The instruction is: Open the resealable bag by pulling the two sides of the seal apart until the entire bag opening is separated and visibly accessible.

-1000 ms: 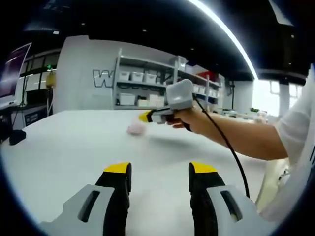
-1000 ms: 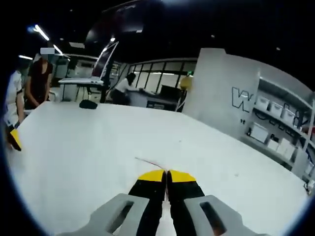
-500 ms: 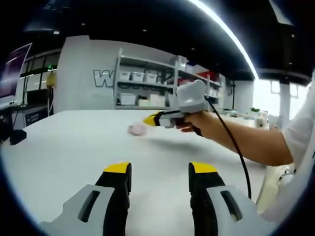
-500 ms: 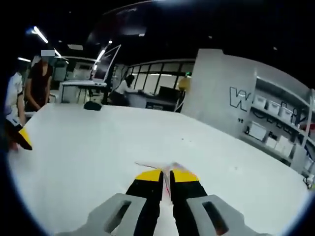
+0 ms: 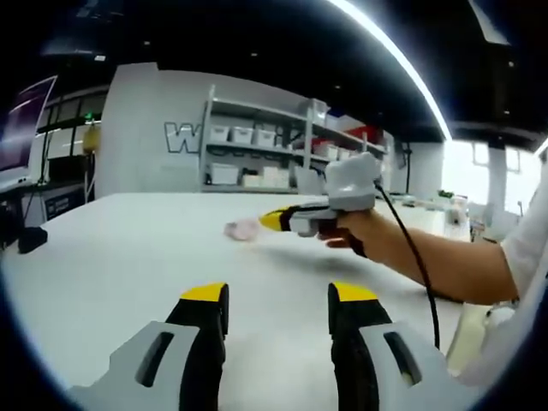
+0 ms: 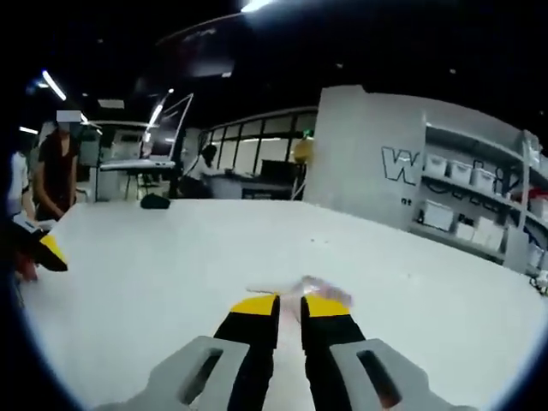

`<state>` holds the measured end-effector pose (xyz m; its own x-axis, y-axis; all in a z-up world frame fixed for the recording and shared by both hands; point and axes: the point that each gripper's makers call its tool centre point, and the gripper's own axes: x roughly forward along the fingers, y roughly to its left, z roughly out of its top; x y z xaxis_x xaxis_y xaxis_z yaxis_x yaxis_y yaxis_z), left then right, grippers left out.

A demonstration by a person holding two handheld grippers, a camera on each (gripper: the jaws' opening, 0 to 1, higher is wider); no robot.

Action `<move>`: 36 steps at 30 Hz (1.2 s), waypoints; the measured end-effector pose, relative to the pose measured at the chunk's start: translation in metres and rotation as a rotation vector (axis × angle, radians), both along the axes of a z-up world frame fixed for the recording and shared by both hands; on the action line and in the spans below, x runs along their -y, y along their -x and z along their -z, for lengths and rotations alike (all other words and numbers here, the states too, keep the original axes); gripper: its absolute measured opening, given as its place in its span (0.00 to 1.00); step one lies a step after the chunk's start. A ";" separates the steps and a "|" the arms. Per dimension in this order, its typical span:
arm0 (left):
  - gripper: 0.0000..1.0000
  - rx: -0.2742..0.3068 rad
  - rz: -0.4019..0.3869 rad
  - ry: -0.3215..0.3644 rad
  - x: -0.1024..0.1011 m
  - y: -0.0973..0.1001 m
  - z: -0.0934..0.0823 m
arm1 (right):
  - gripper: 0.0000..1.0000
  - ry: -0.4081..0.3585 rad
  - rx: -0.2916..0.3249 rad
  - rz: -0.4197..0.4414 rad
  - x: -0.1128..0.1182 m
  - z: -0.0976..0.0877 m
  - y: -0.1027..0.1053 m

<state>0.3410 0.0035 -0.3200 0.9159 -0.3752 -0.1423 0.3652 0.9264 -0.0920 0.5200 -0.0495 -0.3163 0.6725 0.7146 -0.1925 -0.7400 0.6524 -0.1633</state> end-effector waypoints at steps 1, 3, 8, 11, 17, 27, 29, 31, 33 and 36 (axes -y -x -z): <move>0.47 0.000 0.001 -0.001 0.000 0.000 0.000 | 0.09 0.005 -0.001 -0.008 -0.002 0.001 0.002; 0.47 0.002 0.002 0.002 0.001 0.000 -0.001 | 0.10 0.019 0.000 -0.008 -0.001 0.003 0.002; 0.47 0.004 0.002 0.002 0.000 0.000 -0.001 | 0.16 -0.017 -0.018 0.017 0.008 0.001 -0.001; 0.48 0.006 0.000 -0.005 0.001 -0.001 -0.002 | 0.20 -0.023 -0.019 0.034 0.012 0.004 -0.003; 0.48 0.001 0.002 -0.012 0.002 -0.002 0.000 | 0.28 -0.040 -0.041 0.057 0.014 0.010 -0.006; 0.49 -0.005 -0.008 -0.012 0.001 -0.004 0.001 | 0.45 -0.044 -0.047 0.078 0.013 0.014 -0.005; 0.52 -0.007 -0.015 -0.014 -0.001 -0.005 0.001 | 0.59 -0.057 -0.057 0.091 0.014 0.014 -0.006; 0.59 -0.019 -0.031 -0.013 -0.003 -0.007 0.002 | 0.68 -0.057 -0.057 0.103 0.014 0.015 -0.006; 0.65 -0.028 -0.049 -0.027 -0.007 -0.008 0.005 | 0.71 -0.053 -0.050 0.115 0.016 0.015 -0.006; 0.75 -0.042 -0.073 -0.023 -0.012 -0.011 0.006 | 0.83 -0.061 -0.048 0.133 0.017 0.014 -0.009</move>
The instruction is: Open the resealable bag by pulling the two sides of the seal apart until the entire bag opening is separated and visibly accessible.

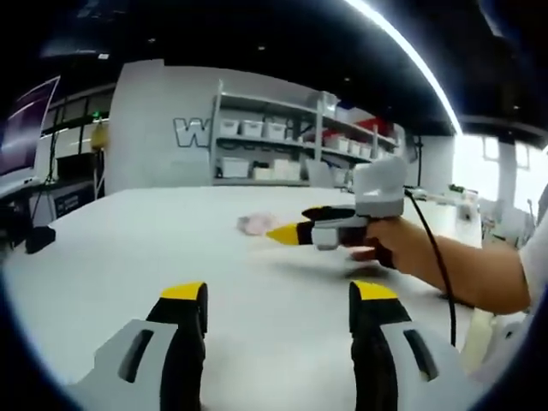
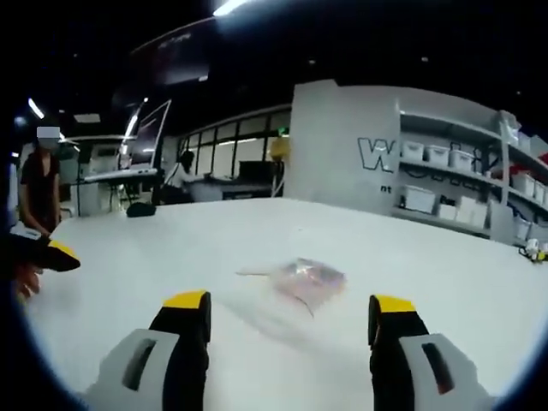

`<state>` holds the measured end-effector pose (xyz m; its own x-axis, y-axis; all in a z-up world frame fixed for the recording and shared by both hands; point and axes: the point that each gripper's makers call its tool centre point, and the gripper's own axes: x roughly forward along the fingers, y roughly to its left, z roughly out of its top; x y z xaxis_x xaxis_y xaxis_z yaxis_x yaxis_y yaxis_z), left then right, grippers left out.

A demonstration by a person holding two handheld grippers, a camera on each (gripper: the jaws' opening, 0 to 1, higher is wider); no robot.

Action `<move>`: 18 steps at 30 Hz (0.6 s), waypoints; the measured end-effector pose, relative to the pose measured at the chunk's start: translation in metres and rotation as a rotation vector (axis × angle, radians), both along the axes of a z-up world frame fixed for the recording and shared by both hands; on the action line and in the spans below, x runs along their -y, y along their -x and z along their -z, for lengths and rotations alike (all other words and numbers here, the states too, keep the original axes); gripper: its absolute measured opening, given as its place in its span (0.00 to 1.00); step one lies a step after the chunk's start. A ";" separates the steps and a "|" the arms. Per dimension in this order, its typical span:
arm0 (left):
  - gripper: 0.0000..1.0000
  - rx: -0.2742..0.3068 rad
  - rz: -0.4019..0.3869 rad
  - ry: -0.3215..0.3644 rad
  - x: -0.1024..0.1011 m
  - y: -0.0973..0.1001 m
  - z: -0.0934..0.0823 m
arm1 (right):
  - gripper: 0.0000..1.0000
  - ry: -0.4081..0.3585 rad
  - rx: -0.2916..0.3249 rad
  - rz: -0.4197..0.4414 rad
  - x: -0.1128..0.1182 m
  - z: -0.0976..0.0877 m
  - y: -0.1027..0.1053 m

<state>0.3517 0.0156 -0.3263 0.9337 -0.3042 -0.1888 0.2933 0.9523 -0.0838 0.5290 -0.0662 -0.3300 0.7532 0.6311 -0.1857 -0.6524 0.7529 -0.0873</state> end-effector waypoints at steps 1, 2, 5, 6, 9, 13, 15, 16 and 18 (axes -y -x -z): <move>0.80 -0.003 -0.008 -0.002 -0.002 -0.001 0.001 | 0.87 -0.003 0.003 0.008 0.001 -0.001 0.000; 0.84 -0.009 -0.015 -0.006 -0.003 -0.002 0.002 | 0.90 -0.006 0.007 0.017 0.001 -0.002 -0.001; 0.87 -0.025 -0.022 -0.011 -0.004 -0.003 0.006 | 0.97 -0.011 0.016 0.028 0.000 -0.004 -0.001; 0.87 -0.026 -0.020 -0.012 -0.004 -0.002 0.007 | 0.99 -0.013 0.017 0.029 0.000 -0.004 0.000; 0.87 -0.026 -0.016 -0.014 -0.003 -0.002 0.007 | 0.99 -0.018 0.015 0.026 -0.002 -0.003 0.000; 0.87 -0.027 -0.015 -0.012 -0.003 -0.002 0.008 | 0.99 -0.021 0.008 0.028 -0.002 -0.001 0.002; 0.86 -0.026 -0.015 -0.012 -0.003 -0.002 0.008 | 0.99 -0.023 0.007 0.026 -0.002 -0.001 0.003; 0.86 -0.025 -0.015 -0.013 -0.003 -0.002 0.008 | 0.99 -0.024 0.007 0.022 -0.002 -0.001 0.004; 0.85 -0.022 -0.013 -0.012 -0.003 -0.002 0.007 | 0.99 -0.023 0.008 0.020 -0.002 0.000 0.005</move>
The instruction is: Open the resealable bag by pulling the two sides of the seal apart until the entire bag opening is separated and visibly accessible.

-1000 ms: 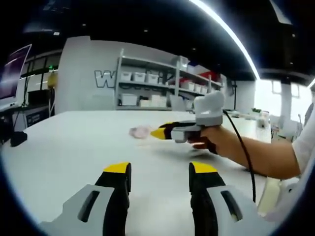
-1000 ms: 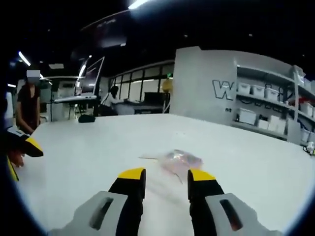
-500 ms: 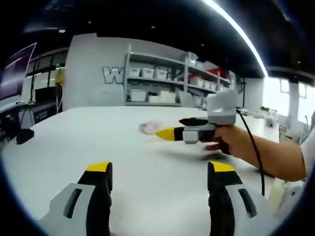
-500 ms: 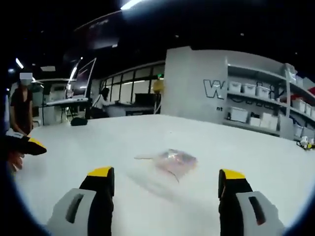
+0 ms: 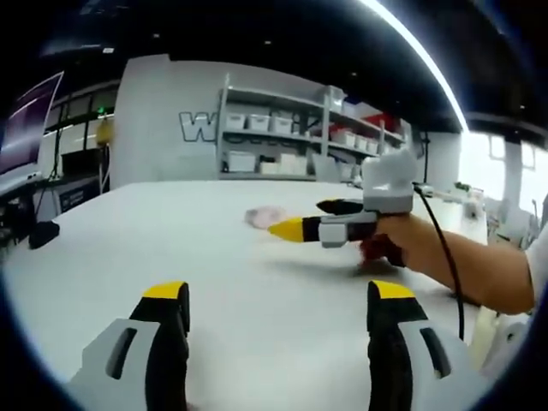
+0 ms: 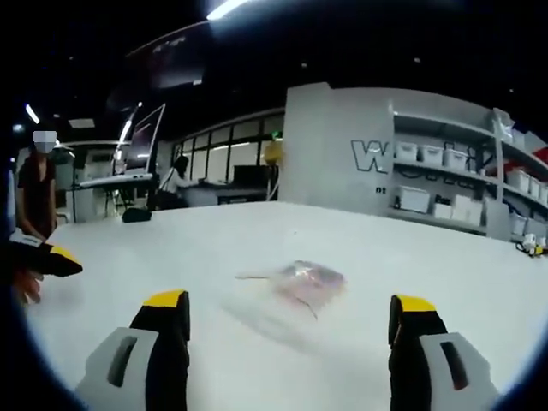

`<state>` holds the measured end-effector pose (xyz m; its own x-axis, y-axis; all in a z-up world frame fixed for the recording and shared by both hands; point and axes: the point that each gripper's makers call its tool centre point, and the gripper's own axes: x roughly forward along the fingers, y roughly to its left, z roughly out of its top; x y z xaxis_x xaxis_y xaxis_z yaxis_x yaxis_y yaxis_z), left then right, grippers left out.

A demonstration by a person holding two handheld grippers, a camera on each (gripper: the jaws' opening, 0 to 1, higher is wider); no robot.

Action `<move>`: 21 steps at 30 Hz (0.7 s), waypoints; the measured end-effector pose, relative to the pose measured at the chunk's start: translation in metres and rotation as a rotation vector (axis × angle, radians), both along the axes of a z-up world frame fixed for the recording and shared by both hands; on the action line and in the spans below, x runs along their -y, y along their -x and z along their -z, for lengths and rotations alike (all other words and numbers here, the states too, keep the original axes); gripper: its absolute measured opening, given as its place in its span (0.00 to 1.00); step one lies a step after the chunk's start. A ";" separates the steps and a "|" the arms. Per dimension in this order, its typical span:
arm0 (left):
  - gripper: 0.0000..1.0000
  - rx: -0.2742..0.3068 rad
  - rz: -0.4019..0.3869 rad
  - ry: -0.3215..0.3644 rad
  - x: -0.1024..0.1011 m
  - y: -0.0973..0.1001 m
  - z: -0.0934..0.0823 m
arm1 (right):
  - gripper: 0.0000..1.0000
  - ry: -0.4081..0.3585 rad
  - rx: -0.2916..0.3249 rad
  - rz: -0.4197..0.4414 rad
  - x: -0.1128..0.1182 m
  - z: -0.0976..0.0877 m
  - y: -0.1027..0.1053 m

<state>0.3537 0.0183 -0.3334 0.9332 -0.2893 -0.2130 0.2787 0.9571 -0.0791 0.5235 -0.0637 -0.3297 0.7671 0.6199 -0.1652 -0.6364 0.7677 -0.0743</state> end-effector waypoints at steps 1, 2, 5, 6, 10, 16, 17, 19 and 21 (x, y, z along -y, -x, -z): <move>0.85 0.001 0.000 0.001 0.000 0.000 0.000 | 0.98 0.000 0.000 -0.001 0.000 0.000 0.000; 0.85 0.002 0.000 0.000 0.000 0.000 0.000 | 0.97 -0.002 0.004 -0.004 0.000 -0.001 0.001; 0.84 0.002 0.000 0.000 0.000 0.000 0.000 | 0.97 -0.006 0.007 -0.005 0.000 -0.002 0.003; 0.84 0.001 0.001 0.001 0.000 0.001 0.000 | 0.97 -0.007 0.007 -0.006 0.000 -0.002 0.004; 0.84 0.001 0.003 0.002 0.000 0.001 0.000 | 0.96 -0.006 0.001 -0.009 0.000 -0.002 0.005; 0.83 0.002 0.005 0.003 0.001 0.002 0.000 | 0.91 -0.005 -0.010 -0.011 0.004 -0.001 0.015; 0.83 0.002 0.005 0.003 0.001 0.002 0.000 | 0.91 -0.006 -0.010 -0.012 0.004 -0.002 0.016; 0.83 0.002 0.006 0.004 0.001 0.002 0.000 | 0.90 -0.009 -0.011 -0.012 0.005 -0.003 0.017; 0.82 0.003 0.006 0.005 0.001 0.002 0.000 | 0.89 -0.008 -0.008 -0.012 0.006 -0.003 0.019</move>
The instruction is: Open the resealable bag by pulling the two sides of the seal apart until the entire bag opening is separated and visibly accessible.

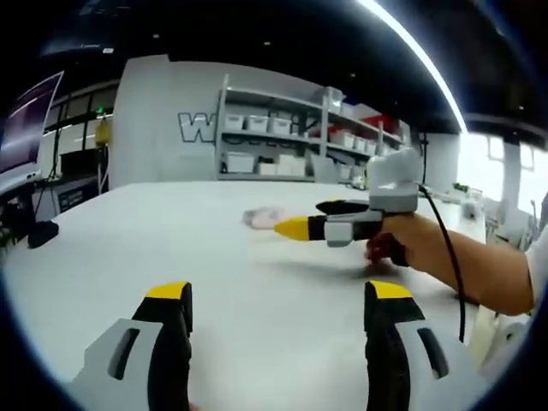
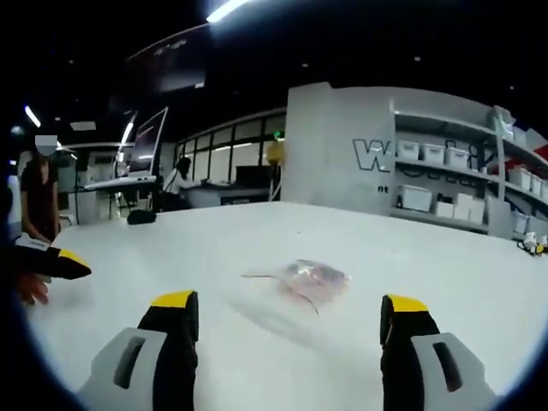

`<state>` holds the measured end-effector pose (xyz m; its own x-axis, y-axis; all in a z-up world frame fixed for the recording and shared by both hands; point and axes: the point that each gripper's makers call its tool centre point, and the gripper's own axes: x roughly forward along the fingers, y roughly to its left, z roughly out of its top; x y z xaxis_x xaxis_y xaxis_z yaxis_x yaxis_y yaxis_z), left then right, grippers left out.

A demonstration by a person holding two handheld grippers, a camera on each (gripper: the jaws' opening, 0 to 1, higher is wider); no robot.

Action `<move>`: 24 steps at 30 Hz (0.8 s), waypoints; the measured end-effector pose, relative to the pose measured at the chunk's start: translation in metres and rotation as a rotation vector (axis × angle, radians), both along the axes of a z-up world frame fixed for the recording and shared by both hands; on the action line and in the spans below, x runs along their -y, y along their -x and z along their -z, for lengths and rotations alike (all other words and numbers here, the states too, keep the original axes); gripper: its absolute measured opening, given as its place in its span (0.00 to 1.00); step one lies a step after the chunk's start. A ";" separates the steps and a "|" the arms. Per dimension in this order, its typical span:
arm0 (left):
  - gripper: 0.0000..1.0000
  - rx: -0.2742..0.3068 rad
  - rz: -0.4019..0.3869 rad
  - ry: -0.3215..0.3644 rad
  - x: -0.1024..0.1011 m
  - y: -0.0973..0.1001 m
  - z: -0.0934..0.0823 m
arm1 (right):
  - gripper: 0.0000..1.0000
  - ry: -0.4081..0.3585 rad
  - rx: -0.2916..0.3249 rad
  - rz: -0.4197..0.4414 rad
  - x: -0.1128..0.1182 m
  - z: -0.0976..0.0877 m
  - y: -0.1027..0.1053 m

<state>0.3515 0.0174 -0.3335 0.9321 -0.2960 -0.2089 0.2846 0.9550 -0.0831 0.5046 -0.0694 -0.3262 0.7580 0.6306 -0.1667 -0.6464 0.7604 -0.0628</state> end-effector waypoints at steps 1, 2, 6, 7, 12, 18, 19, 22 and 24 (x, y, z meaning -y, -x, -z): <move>0.82 0.000 0.000 0.000 0.000 0.000 0.000 | 0.88 -0.001 0.000 -0.001 0.000 0.000 0.001; 0.82 -0.001 0.000 0.000 0.000 0.000 0.000 | 0.88 -0.004 0.000 -0.002 0.000 -0.001 0.002; 0.81 -0.001 0.001 0.000 0.000 0.000 0.000 | 0.86 -0.011 0.000 -0.003 0.000 -0.002 0.005; 0.81 -0.002 0.002 0.000 0.000 0.000 0.001 | 0.86 -0.011 0.001 -0.003 0.000 -0.003 0.006; 0.81 -0.002 0.002 0.000 0.000 0.000 0.001 | 0.84 -0.018 0.000 0.000 0.002 -0.004 0.010; 0.80 -0.004 0.003 0.001 0.001 0.000 0.001 | 0.83 -0.019 -0.002 0.001 0.003 -0.003 0.011; 0.80 -0.004 0.003 0.001 0.000 0.000 0.001 | 0.83 -0.021 -0.005 0.001 0.003 -0.002 0.010; 0.80 -0.006 0.001 0.001 0.000 0.000 0.002 | 0.82 -0.018 -0.015 0.002 0.004 0.001 0.009; 0.80 -0.005 0.001 0.000 0.000 0.000 0.002 | 0.82 -0.022 -0.010 0.000 0.003 -0.001 0.009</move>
